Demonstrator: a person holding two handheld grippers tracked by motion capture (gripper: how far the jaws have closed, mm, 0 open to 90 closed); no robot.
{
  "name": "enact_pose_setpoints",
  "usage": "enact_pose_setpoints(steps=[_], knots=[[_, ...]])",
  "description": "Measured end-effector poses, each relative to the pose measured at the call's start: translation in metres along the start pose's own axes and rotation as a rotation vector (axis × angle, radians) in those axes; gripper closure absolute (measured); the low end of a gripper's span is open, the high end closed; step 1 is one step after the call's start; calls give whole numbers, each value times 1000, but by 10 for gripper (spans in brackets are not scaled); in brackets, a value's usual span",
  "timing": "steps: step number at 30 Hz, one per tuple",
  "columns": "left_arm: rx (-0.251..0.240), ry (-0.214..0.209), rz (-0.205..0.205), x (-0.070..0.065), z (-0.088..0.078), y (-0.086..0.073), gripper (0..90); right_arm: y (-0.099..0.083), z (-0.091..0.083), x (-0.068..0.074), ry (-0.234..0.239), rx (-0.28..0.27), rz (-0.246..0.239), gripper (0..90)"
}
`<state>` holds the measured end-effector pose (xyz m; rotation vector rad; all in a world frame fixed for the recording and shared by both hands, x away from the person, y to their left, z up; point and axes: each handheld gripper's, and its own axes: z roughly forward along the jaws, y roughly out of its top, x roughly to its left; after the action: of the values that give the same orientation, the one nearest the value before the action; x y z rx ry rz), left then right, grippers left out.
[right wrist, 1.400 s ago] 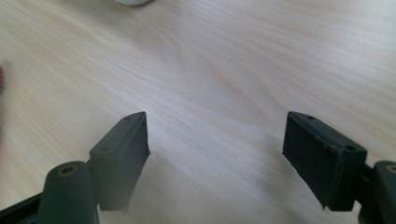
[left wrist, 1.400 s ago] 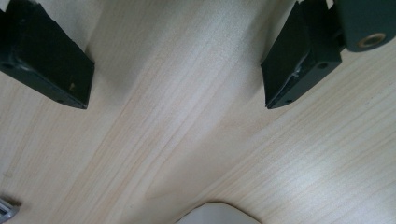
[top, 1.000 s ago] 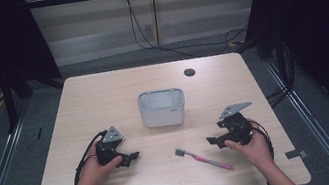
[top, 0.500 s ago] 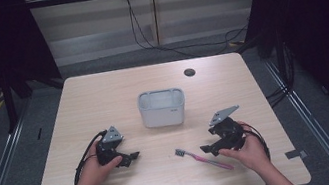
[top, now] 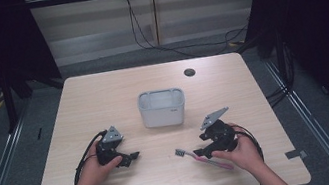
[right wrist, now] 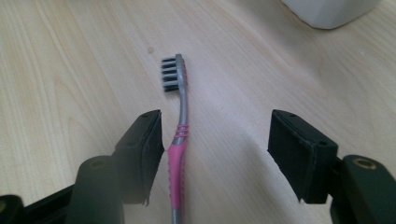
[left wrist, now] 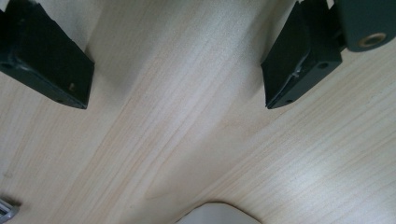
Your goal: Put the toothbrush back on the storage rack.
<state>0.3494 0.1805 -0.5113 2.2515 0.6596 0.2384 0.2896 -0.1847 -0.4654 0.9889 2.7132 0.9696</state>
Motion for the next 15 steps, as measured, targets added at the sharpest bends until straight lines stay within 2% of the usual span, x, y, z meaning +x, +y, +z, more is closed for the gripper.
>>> enact_pose_setpoints(steps=[6,13,15], knots=[[3,-1,5,1,0,0,84,3,5,5,11,22,-25,382],[7,10,5,-1,-1,0,85,9,9,7,37,59,1,399],[0,10,-7,-3,-1,-1,89,11,11,8,44,66,-7,400]])
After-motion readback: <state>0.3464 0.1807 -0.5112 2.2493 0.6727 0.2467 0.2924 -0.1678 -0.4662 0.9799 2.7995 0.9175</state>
